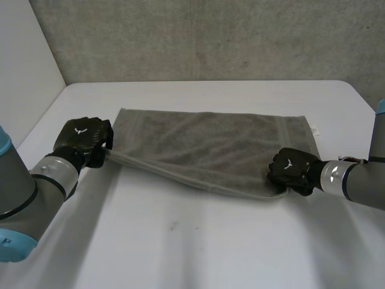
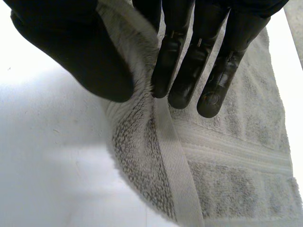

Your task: Fold the towel.

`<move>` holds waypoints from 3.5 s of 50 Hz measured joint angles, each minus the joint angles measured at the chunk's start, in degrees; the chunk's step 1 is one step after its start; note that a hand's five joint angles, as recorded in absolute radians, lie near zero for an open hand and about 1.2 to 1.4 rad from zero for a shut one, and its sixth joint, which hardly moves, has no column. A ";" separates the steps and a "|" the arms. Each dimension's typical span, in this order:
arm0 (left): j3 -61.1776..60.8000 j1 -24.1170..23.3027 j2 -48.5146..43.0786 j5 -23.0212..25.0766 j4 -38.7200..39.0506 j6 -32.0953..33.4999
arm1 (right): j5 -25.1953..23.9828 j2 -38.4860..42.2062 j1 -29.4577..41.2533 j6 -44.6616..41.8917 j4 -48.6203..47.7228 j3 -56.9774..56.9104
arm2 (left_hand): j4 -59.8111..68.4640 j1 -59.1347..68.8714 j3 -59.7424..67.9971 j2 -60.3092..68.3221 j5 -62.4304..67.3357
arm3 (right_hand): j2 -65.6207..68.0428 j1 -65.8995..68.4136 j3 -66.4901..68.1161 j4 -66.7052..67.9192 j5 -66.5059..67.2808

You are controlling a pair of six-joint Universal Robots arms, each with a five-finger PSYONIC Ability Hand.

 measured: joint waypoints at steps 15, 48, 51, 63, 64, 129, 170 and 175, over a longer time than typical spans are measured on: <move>0.00 0.12 -0.07 0.00 0.00 0.00 | 0.13 -3.13 0.10 3.78 -1.34 1.46 | 0.00 0.00 0.00 0.00 0.00 | 3.79 4.44 3.85 4.21 5.50; -0.35 0.78 0.53 0.01 -0.10 0.24 | 0.00 -6.20 -1.53 8.22 -9.90 4.83 | 0.00 0.00 0.00 0.00 0.00 | 7.81 9.02 7.90 8.34 8.35; -0.13 0.59 1.91 0.00 -0.31 0.42 | 0.06 -9.44 -1.57 12.43 -11.16 4.67 | 0.00 0.00 0.00 0.00 0.00 | 8.09 9.33 8.23 8.65 8.71; 5.49 0.53 20.27 -0.08 -3.45 0.60 | 3.28 -30.96 -4.40 36.52 -11.71 -1.79 | 0.00 0.00 0.00 0.00 0.00 | 8.44 9.87 8.51 9.00 9.08; 6.65 0.53 21.38 -0.08 -4.38 0.60 | 3.87 -32.29 -4.76 37.52 -11.63 -2.45 | 0.00 0.00 0.04 0.00 0.00 | 8.44 9.87 8.51 9.00 9.08; 27.43 -0.33 -10.59 -2.90 -13.24 -6.53 | 10.51 -14.33 -0.60 47.52 -25.19 -1.90 | 0.01 0.00 0.04 0.02 0.03 | 8.48 10.11 8.56 9.04 9.23; 5.79 1.99 -8.33 1.84 1.85 -2.32 | 7.61 -6.28 -2.25 33.21 -32.44 17.72 | 0.01 0.00 0.04 0.02 0.04 | -34.17 -39.50 -34.27 -33.86 -33.14; 5.76 2.14 -8.42 1.86 1.85 -2.29 | 7.96 -7.34 -3.09 30.02 -31.84 19.67 | 0.01 0.00 0.04 0.02 0.04 | -36.71 -42.40 -36.75 -36.45 -35.69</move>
